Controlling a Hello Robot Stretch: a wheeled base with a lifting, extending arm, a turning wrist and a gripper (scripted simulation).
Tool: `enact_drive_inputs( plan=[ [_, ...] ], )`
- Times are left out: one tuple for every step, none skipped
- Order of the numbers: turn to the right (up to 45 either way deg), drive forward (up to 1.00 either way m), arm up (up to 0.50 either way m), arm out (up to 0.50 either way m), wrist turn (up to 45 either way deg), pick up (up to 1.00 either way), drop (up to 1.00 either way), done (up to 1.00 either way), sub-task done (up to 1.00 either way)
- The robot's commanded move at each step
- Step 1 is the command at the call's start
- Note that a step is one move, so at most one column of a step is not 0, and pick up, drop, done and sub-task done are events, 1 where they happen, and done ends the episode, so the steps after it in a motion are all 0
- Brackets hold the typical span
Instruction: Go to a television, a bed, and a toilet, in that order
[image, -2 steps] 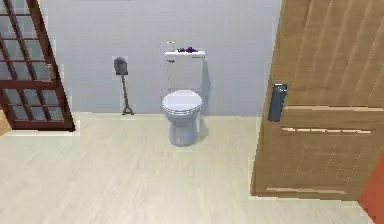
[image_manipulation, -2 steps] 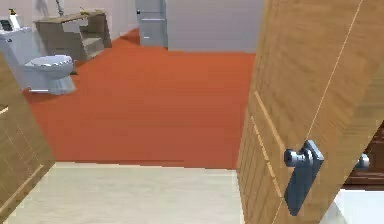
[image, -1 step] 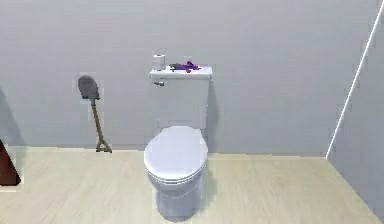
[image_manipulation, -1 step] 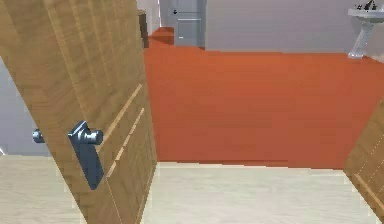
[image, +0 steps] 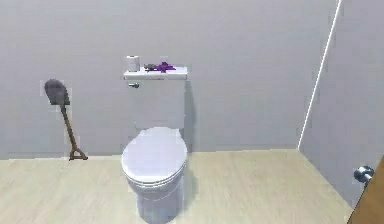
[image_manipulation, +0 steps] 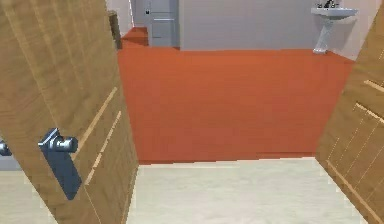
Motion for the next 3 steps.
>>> enact_drive_inputs(
  plan=[
    [0.0,0.20,0.00,0.00,0.0,0.00,0.00,0.00,0.00],
    [-12.0,0.00,0.00,0.00,0.0,0.00,0.00,0.00,0.00],
    [0.0,0.00,0.00,0.00,0.0,0.00,0.00,1.00,0.00]
  ],
)
